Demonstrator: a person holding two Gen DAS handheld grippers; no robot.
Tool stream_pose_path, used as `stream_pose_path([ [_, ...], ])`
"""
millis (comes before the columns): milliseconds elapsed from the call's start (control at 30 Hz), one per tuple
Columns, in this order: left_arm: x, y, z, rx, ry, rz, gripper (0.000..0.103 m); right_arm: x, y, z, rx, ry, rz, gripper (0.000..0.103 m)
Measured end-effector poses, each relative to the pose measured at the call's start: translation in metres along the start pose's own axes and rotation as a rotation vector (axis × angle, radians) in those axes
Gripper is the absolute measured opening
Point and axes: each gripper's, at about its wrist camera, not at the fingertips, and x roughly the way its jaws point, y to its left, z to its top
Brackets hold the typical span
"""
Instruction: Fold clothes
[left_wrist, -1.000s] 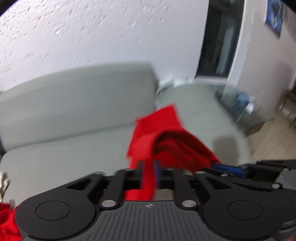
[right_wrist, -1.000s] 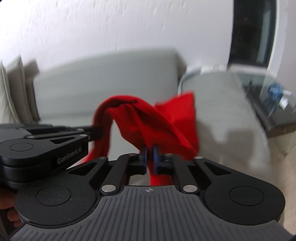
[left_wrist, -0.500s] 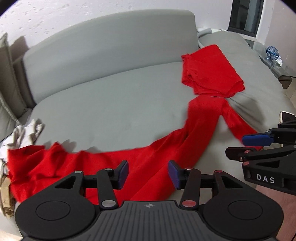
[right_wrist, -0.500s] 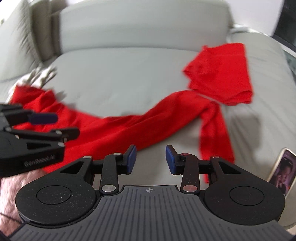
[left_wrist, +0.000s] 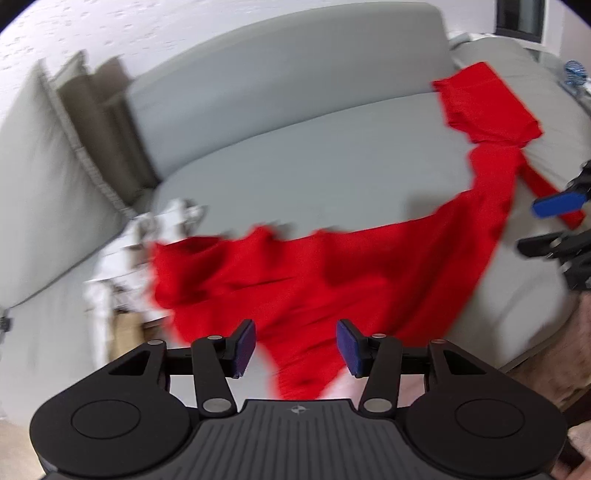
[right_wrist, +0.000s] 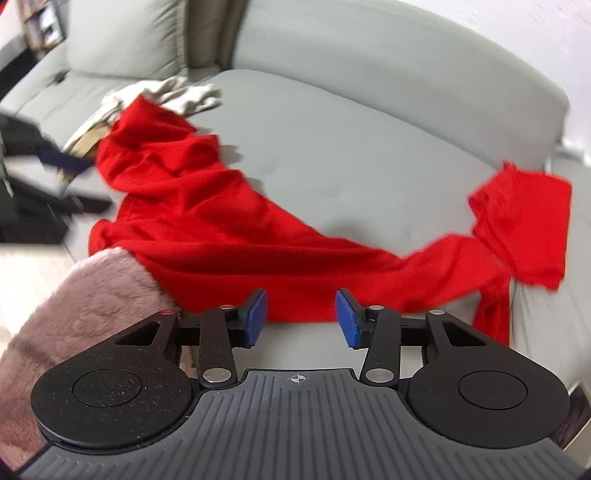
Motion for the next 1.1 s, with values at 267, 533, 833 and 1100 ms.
stream_pose_path([
  [267, 0.045, 0.027, -0.034, -0.216, 0.019, -0.051, 0.071, 0.039, 0.029, 0.013, -0.012, 0.04, 0.051, 0.051],
  [533, 0.101, 0.024, -0.049, -0.322, 0.107, -0.108, 0.082, 0.082, 0.036, 0.007, 0.037, 0.125, 0.06, 0.068],
  [833, 0.155, 0.012, -0.036, -0.363, 0.198, -0.171, 0.077, 0.132, 0.013, -0.002, 0.214, 0.247, 0.055, 0.079],
  [1100, 0.138, -0.013, -0.017, -0.192, 0.133, -0.178, 0.02, 0.14, 0.017, -0.003, 0.19, 0.169, 0.077, 0.004],
])
